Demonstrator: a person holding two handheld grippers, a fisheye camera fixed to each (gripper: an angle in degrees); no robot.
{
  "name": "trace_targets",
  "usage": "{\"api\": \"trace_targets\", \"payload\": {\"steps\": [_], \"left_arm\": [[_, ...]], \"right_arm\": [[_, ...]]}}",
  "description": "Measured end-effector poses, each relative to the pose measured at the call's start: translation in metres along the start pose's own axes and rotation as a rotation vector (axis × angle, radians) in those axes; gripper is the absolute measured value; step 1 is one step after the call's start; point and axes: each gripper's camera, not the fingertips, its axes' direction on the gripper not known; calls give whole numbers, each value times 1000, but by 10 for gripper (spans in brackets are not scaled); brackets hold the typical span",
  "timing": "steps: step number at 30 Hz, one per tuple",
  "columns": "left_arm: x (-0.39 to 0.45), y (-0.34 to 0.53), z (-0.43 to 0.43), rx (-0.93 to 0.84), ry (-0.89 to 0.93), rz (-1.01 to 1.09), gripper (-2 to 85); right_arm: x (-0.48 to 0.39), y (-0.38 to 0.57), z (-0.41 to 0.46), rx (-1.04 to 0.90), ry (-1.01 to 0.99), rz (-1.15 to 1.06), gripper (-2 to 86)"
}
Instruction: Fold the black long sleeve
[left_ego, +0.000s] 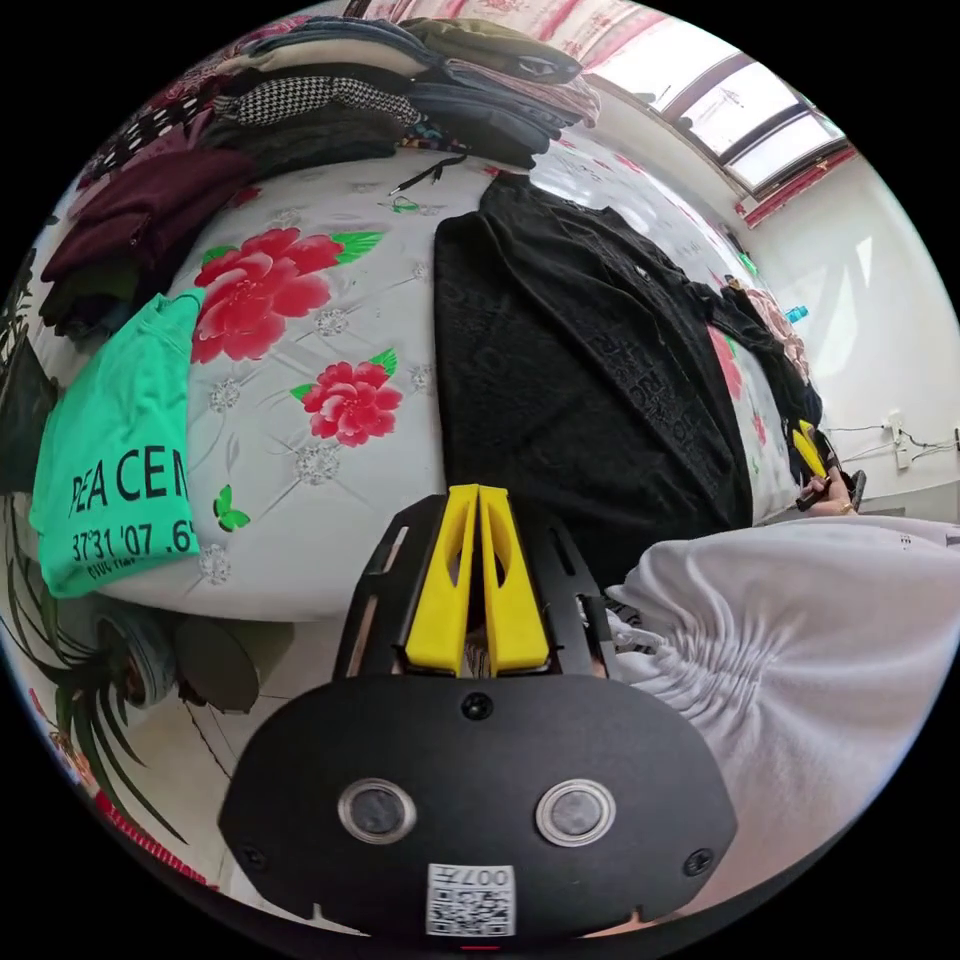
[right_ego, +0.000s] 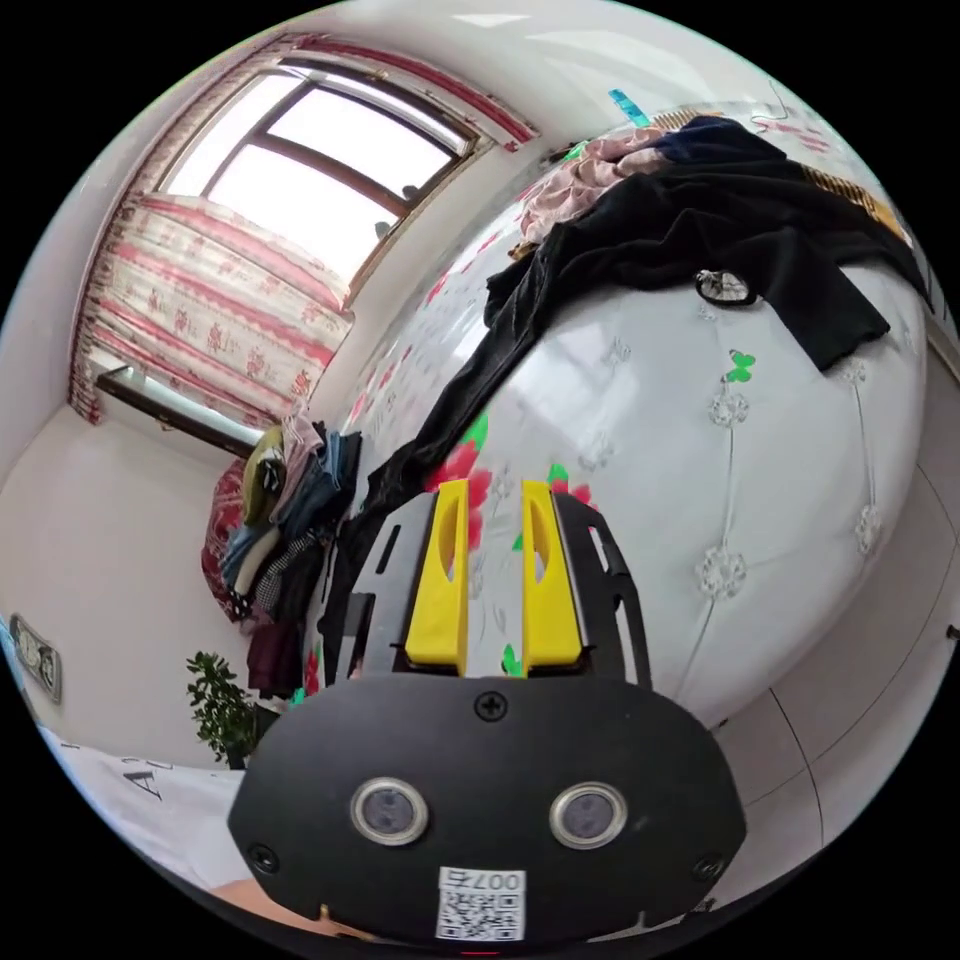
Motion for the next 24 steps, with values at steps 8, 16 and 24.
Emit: {"api": "trace_targets", "payload": {"steps": [8, 16, 24], "left_arm": [[98, -2, 24, -12, 34, -140, -10], [172, 12, 37, -13, -42, -217, -10], [194, 40, 57, -56, -79, -330, -10]], "right_arm": [[90, -124, 54, 81, -45, 27, 99], [140, -228, 131, 42, 30, 34, 101], [154, -277, 193, -31, 93, 81, 45]]}}
